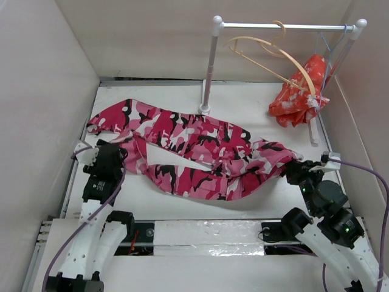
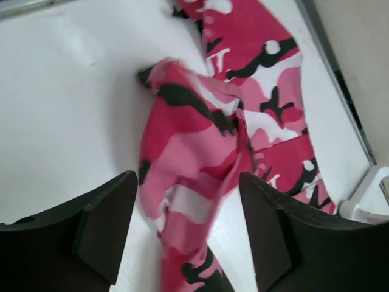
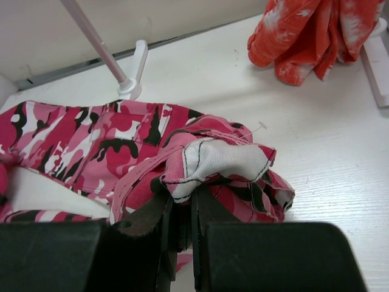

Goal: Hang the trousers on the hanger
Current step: Flatten out the trousers at the center of the board.

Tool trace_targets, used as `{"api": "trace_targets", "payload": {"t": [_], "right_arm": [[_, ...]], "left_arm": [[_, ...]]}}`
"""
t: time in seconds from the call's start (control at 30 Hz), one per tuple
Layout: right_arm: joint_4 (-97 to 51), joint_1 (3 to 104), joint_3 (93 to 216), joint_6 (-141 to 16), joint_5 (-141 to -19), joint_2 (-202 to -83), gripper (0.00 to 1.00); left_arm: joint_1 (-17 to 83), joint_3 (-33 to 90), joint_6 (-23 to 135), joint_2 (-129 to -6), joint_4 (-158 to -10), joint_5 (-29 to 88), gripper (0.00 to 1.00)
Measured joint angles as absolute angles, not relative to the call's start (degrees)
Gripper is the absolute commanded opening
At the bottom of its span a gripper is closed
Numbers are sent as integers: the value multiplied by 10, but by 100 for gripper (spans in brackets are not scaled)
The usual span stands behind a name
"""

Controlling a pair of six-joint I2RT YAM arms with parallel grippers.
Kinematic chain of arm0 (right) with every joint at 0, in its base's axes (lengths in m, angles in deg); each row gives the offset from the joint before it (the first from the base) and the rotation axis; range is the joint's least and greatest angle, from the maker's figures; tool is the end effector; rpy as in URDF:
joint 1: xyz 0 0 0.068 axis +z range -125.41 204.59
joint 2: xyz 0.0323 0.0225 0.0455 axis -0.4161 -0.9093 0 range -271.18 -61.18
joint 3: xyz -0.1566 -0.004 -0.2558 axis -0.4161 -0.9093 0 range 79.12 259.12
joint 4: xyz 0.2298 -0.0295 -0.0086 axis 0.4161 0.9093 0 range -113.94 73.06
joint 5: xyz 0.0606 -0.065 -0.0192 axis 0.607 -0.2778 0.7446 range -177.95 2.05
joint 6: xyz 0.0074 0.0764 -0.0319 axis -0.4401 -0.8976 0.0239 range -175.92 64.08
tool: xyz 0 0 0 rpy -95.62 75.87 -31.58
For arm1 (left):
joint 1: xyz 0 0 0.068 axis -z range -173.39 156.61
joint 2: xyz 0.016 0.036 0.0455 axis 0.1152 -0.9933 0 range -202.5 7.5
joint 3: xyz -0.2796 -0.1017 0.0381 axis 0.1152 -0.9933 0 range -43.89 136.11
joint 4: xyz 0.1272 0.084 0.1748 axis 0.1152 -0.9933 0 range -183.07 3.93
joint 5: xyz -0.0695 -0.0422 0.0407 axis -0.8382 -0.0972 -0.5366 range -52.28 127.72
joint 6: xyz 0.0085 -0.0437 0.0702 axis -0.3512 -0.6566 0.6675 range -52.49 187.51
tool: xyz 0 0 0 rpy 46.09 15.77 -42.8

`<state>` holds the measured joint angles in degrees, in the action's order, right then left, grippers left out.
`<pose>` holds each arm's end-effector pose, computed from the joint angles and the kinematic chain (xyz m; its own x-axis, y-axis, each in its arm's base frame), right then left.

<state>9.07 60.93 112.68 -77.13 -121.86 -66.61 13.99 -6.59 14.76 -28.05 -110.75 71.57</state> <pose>0.0424 -0.0191 0.2831 -0.0798 0.3140 -0.9461 -0.0161 0.9486 0.3162 0.1216 0.0250 0.2974 0.0862 -0.6778 -0.7302 -0.5510 0.5782 -0.6017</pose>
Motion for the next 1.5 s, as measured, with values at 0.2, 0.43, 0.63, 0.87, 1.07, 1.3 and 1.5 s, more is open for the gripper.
{"api": "trace_targets", "payload": {"t": [0.2, 0.43, 0.63, 0.87, 1.07, 1.3, 1.5], "right_arm": [[84, 609, 1124, -771, -1206, -679, 0], [55, 609, 1095, -770, -1181, -684, 0], [38, 609, 1089, -767, -1172, -703, 0], [23, 609, 1080, -765, -1156, -710, 0], [23, 609, 1080, -758, -1153, -700, 0], [23, 609, 1079, -756, -1151, -697, 0], [24, 609, 1079, -756, -1151, -697, 0]], "left_arm": [[140, -79, 145, -203, -1105, 727, 51], [139, -25, 204, -413, -1005, 652, 0], [208, 75, 280, -675, -1013, 609, 28], [173, 129, 309, -741, -1008, 623, 36], [155, 176, 315, -846, -1003, 620, 34], [158, 176, 309, -884, -1002, 614, 35], [158, 184, 287, -929, -993, 624, 14]]}}
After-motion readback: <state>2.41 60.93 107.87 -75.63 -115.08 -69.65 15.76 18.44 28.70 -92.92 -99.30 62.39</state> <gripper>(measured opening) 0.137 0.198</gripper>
